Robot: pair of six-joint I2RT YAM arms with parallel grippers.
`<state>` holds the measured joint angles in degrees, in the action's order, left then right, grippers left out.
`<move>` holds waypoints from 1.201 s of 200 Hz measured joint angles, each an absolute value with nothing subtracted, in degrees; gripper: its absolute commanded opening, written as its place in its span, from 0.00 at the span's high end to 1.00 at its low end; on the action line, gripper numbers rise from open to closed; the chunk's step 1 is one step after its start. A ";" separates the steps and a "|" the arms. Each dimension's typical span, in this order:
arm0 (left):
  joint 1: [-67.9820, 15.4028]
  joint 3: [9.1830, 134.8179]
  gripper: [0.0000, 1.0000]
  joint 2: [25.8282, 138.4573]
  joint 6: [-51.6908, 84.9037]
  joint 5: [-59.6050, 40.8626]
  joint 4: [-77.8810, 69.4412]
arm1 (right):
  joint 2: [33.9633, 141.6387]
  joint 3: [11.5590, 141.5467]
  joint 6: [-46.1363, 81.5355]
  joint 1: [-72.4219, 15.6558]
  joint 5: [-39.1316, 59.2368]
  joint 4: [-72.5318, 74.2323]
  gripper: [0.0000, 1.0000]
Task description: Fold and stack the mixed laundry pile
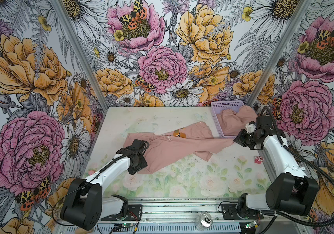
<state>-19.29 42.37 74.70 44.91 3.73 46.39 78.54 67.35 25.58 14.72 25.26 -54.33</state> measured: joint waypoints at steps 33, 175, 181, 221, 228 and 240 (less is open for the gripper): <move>-20.14 45.01 0.59 79.77 43.09 3.51 43.53 | 78.54 67.35 25.56 14.72 25.28 -54.46 1.00; -20.40 43.42 0.86 82.00 41.87 3.36 45.63 | 78.54 67.35 25.54 14.72 25.28 -54.46 1.00; -20.40 43.31 0.89 82.00 41.87 3.36 45.82 | 78.54 67.35 25.54 14.72 25.30 -54.46 1.00; -20.67 43.18 1.00 79.55 42.06 3.42 47.48 | 78.54 67.35 25.54 14.72 25.30 -54.46 1.00; -20.67 43.18 1.00 78.32 42.06 3.46 48.10 | 78.54 67.35 25.54 14.72 25.30 -54.46 1.00; -20.67 43.18 1.00 75.92 42.13 3.60 49.17 | 78.54 67.35 25.56 14.72 25.30 -54.46 1.00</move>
<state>-20.67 43.18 75.92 42.13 3.60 49.17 78.54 67.35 25.56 14.72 25.30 -54.46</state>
